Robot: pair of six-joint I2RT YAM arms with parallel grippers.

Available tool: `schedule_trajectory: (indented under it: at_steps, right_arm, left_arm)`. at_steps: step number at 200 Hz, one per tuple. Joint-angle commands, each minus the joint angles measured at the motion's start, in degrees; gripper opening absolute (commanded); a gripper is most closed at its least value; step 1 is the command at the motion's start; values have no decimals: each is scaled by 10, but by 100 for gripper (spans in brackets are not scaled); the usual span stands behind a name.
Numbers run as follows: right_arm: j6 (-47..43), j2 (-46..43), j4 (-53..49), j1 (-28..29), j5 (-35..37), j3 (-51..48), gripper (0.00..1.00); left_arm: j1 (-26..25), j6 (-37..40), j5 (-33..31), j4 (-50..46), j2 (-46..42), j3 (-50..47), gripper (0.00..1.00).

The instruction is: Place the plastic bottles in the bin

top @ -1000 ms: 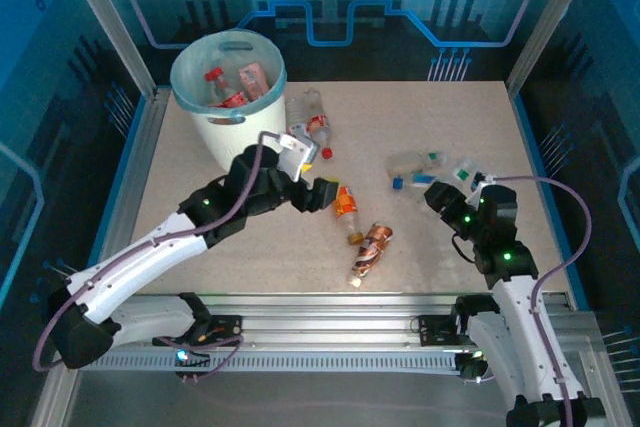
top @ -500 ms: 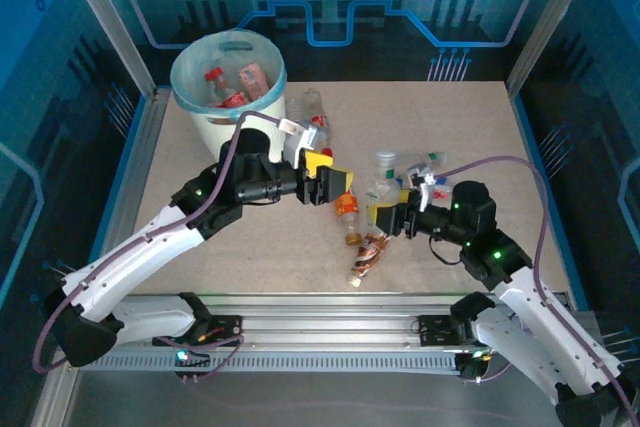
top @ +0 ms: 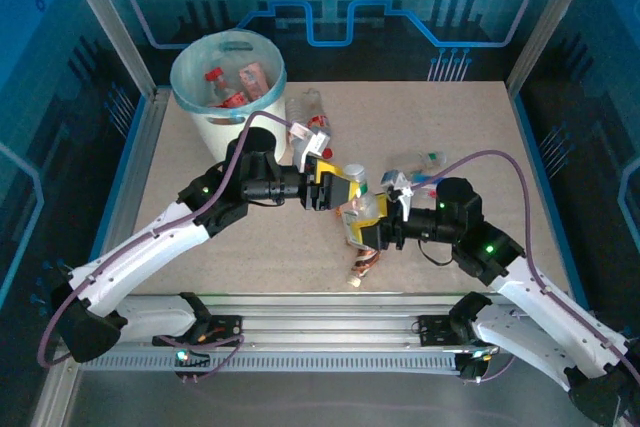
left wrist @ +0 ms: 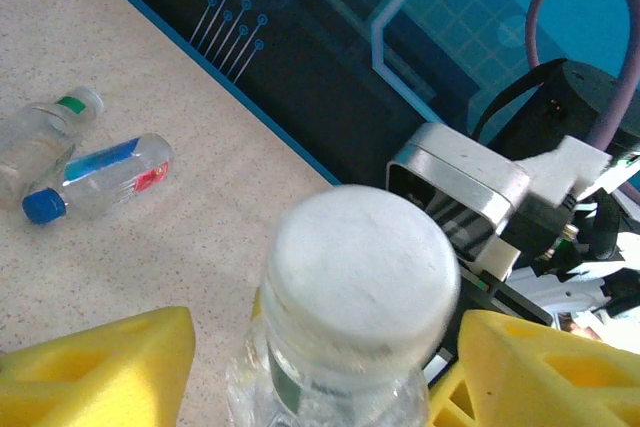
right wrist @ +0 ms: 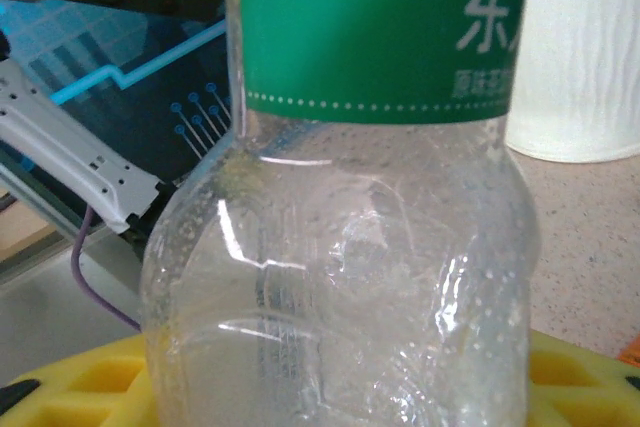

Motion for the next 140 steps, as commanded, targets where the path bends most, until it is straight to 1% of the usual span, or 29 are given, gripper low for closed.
schedule_trajectory:
  at_steps: [1,43,84,106,111,123,133,140]
  right_arm:
    - [-27,5,1,20,-10,26,55]
    - [-33,26,-1,34,-7,37,55]
    - [-39,50,1,43,2,51,57]
    - [-36,59,-7,45,36,62,61]
    - [-35,61,-11,46,47,66,64]
    - [-29,64,-19,46,76,73,75]
    - [-21,63,-20,46,104,76,85]
    - [-15,61,-18,46,119,77,89]
  left_arm:
    - [2,-4,25,16,2,9,66]
    - [2,2,27,12,-3,4,56]
    - [2,22,14,13,-23,-2,37]
    - [2,33,-22,12,-44,-8,20]
    - [2,35,-29,13,-49,-8,14]
    - [2,38,-58,10,-64,-9,0]
    - [3,43,-87,8,-77,-10,0]
    - [2,47,-107,4,-87,-8,0]
